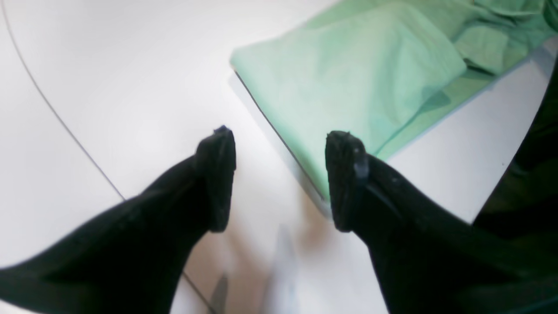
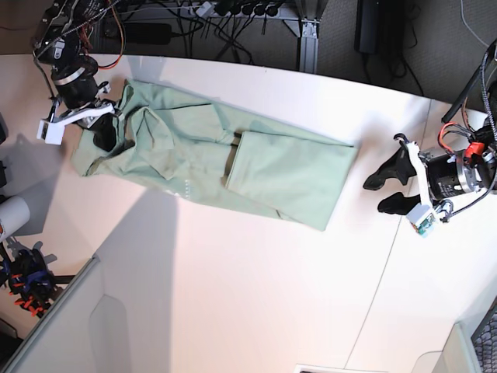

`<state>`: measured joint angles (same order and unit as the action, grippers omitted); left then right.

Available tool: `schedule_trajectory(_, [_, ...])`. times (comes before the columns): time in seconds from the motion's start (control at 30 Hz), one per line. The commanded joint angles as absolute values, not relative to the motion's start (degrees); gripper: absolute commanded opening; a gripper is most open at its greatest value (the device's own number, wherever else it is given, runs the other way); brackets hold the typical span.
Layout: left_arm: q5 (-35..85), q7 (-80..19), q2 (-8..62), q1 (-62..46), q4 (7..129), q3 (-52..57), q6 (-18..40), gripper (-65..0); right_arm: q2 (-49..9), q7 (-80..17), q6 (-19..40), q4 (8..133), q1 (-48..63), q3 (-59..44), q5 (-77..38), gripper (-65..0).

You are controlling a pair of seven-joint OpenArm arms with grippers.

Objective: Fold the T-shirt properly
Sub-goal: 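Grasp the other strip end with the right gripper and fold it over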

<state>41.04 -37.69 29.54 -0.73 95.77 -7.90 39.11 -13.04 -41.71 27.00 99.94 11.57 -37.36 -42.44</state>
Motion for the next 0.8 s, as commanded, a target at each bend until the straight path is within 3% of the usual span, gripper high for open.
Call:
schedule_trajectory(0.0, [41.7,-36.2,30.3,-0.3,96.7,-7.5,40.0,-29.3,-12.6,-40.1,27.4,103.4,11.0,-36.2,-44.1,-65.0])
schedule_trajectory(0.17, [41.6,-36.2,30.3,-1.2,96.7,-7.5,40.0,-29.3,-6.3,-38.7,27.4,112.5,11.0,-23.2,-38.9,-65.0])
schedule_trajectory(0.3, [41.6,-36.3,30.3,-1.2,96.7,-7.5,40.0,-29.3,-1.7,-35.3,27.4,112.7,9.6,-11.0,-30.4,-65.0])
schedule_trajectory(0.5, [42.9,-36.3,30.3,-1.3,96.7,-7.5,40.0,-29.3,3.2,-31.4,27.3,106.7,4.5,-0.2,-17.8,-65.0])
schedule_trajectory(0.77, [43.0,-36.2,30.3,-2.9,96.7,-7.5,40.0,-29.3,4.0,-29.6,27.3,95.7,-2.2,7.8,-17.0,-65.0])
